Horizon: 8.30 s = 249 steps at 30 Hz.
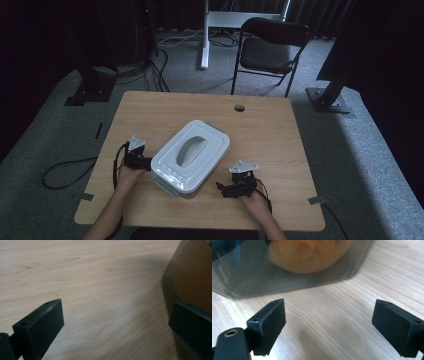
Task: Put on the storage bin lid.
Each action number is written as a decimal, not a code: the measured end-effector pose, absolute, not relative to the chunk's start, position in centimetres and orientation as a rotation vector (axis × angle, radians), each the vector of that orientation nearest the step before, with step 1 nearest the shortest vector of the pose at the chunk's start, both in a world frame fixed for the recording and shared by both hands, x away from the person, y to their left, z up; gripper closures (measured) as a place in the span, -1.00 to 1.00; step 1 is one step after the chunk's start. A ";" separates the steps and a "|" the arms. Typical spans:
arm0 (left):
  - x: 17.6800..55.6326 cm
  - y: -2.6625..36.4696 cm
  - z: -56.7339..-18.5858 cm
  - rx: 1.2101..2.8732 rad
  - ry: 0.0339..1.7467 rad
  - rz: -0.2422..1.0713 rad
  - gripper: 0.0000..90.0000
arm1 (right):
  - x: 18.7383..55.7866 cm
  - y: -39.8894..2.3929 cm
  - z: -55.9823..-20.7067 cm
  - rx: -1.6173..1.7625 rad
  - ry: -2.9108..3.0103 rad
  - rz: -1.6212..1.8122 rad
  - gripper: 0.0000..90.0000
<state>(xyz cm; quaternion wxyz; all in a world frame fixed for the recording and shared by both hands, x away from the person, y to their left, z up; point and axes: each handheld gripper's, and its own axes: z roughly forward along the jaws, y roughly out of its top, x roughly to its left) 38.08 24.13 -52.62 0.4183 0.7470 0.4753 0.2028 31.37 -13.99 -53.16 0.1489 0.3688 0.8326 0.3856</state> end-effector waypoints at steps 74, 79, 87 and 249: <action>32.2 18.2 -52.9 1.974 1.082 0.448 -0.99 | 30.7 -20.5 -52.6 1.281 2.116 1.198 -0.75; 32.1 17.7 -52.9 1.974 1.066 0.439 -0.99 | 30.8 -19.2 -52.4 1.231 2.163 1.206 -0.75; 32.1 16.9 -52.7 1.989 1.059 0.428 -0.99 | 30.9 -19.4 -52.0 1.212 2.176 1.220 -0.75; 28.3 33.5 -54.8 1.920 1.586 0.644 -0.99 | 26.5 -32.7 -55.3 1.685 1.832 0.800 -0.75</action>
